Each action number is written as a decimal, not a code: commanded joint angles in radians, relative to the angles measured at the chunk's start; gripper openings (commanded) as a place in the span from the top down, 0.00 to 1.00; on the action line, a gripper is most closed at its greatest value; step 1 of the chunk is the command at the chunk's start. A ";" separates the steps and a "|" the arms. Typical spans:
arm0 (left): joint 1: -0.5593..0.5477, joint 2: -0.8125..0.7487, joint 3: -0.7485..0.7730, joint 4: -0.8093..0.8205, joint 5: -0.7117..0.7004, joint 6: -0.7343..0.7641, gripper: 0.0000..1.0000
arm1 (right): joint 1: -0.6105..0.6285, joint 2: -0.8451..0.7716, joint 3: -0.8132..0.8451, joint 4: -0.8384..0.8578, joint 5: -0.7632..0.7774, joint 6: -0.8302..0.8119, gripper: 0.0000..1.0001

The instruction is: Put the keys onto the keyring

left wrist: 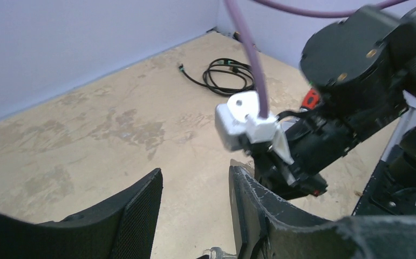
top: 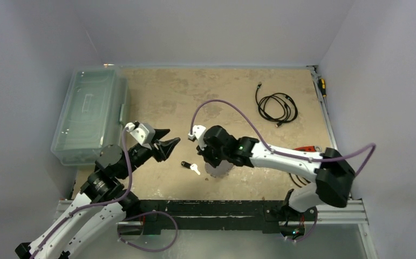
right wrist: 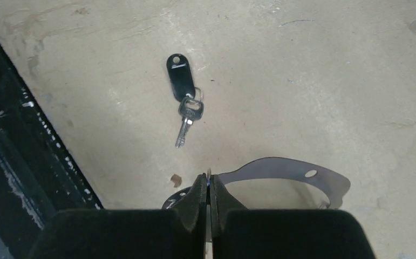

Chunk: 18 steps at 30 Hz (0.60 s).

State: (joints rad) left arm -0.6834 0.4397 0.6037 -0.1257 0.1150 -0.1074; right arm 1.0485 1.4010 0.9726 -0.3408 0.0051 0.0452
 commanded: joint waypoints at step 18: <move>-0.003 -0.002 0.044 -0.033 -0.099 0.032 0.53 | -0.055 0.278 0.018 0.294 -0.084 -0.037 0.59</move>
State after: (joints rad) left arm -0.6834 0.4309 0.6098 -0.1669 0.0219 -0.0879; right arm 1.0107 1.7233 1.0161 -0.1547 -0.0246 0.0170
